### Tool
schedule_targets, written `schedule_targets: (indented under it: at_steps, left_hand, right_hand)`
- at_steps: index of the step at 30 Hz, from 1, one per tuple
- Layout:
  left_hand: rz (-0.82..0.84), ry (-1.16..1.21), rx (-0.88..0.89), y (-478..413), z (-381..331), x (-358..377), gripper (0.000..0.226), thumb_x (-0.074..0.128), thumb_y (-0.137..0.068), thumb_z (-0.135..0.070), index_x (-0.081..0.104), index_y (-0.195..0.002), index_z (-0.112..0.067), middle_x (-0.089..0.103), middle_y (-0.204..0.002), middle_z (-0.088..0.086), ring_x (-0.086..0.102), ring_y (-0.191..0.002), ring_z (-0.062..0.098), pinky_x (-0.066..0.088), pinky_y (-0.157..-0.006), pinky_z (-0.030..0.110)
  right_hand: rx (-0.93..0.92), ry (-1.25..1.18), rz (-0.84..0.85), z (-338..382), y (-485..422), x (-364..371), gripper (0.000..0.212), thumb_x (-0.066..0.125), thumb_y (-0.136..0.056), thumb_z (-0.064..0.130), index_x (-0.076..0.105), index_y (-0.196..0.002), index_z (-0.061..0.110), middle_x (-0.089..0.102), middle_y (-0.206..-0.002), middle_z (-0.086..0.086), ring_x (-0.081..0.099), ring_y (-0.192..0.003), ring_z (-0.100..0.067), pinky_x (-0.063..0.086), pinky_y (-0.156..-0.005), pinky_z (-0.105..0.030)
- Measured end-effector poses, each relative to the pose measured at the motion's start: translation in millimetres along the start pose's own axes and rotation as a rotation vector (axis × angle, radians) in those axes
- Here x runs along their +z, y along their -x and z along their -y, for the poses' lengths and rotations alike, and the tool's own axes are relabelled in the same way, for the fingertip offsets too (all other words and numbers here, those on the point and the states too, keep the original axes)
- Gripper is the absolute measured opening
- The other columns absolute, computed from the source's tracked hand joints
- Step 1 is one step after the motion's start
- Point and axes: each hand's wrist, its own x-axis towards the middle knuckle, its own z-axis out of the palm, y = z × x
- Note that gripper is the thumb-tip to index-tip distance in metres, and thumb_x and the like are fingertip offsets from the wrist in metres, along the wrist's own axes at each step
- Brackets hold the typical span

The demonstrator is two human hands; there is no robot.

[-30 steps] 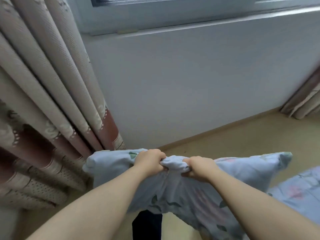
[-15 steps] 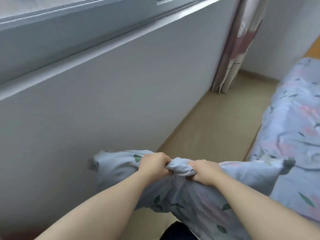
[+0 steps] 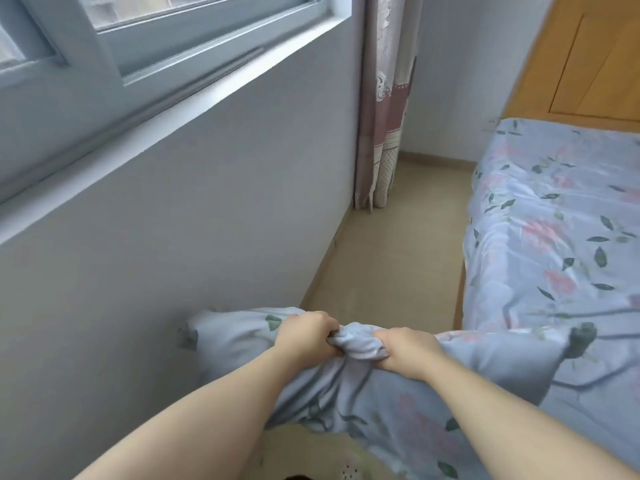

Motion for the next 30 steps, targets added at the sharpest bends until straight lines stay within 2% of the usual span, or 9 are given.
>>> schedule_targets:
  at_steps: [2,7,14,19,24,28,30]
  left_hand:
    - [-0.009,-0.005,0.029,-34.5,-2.9,-12.4,0.016,0.055,-0.081,-0.026,0.06,-0.081,-0.01,0.064,-0.097,0.007,0.059,-0.091,0.028,0.03,-0.065,0.029]
    - [0.004,-0.025,0.116,-138.8,-10.5,-35.2,0.018,0.056,-0.082,-0.028,0.06,-0.083,-0.011,0.063,-0.098,0.007,0.058,-0.092,0.027,0.029,-0.067,0.03]
    - [0.07,-0.016,0.235,-305.4,-16.6,-63.4,0.022,0.058,-0.08,-0.032,0.06,-0.079,-0.01,0.065,-0.096,0.009,0.06,-0.092,0.029,0.036,-0.065,0.029]
    - [0.099,-0.065,0.307,-412.8,-26.2,-100.0,0.02,0.055,-0.083,-0.029,0.062,-0.083,-0.01,0.065,-0.1,0.009,0.06,-0.094,0.029,0.031,-0.067,0.027]
    - [0.092,-0.088,0.367,-503.1,-41.6,-130.0,0.02,0.055,-0.083,-0.028,0.063,-0.088,-0.011,0.066,-0.099,0.01,0.06,-0.094,0.031,0.032,-0.068,0.028]
    - [0.086,-0.101,0.393,-573.1,-57.7,-143.5,0.019,0.054,-0.084,-0.027,0.064,-0.092,-0.013,0.066,-0.102,0.01,0.06,-0.097,0.031,0.036,-0.072,0.028]
    - [0.079,-0.089,0.386,-613.3,-64.8,-146.3,0.019,0.055,-0.083,-0.027,0.065,-0.092,-0.015,0.066,-0.103,0.009,0.06,-0.099,0.031,0.039,-0.078,0.03]
  right_hand:
    - [0.018,-0.017,-0.019,-18.5,-19.3,-17.8,0.037,0.048,-0.085,0.049,0.054,-0.116,0.031,0.064,-0.123,-0.001,0.059,-0.113,-0.026,0.046,-0.082,-0.033]
    - [0.105,-0.037,-0.059,-74.2,-75.7,-61.1,0.035,0.05,-0.085,0.05,0.055,-0.109,0.025,0.064,-0.121,-0.002,0.06,-0.111,-0.027,0.046,-0.08,-0.033]
    - [0.242,-0.097,-0.06,-155.3,-168.0,-124.4,0.035,0.049,-0.086,0.046,0.054,-0.115,0.026,0.062,-0.122,0.0,0.057,-0.115,-0.026,0.043,-0.082,-0.031]
    - [0.336,-0.183,-0.08,-203.6,-227.9,-177.9,0.036,0.052,-0.083,0.054,0.055,-0.108,0.028,0.065,-0.118,0.002,0.06,-0.11,-0.026,0.045,-0.082,-0.032]
    - [0.404,-0.205,-0.123,-250.3,-276.6,-224.8,0.04,0.052,-0.083,0.057,0.055,-0.108,0.026,0.064,-0.12,0.0,0.06,-0.111,-0.027,0.048,-0.085,-0.034]
    - [0.431,-0.2,-0.125,-296.5,-314.7,-260.2,0.04,0.052,-0.084,0.056,0.054,-0.107,0.024,0.063,-0.121,0.0,0.059,-0.111,-0.026,0.045,-0.082,-0.033]
    - [0.431,-0.199,-0.12,-324.9,-339.0,-278.2,0.038,0.053,-0.084,0.055,0.054,-0.104,0.023,0.063,-0.121,0.001,0.058,-0.112,-0.026,0.045,-0.083,-0.034]
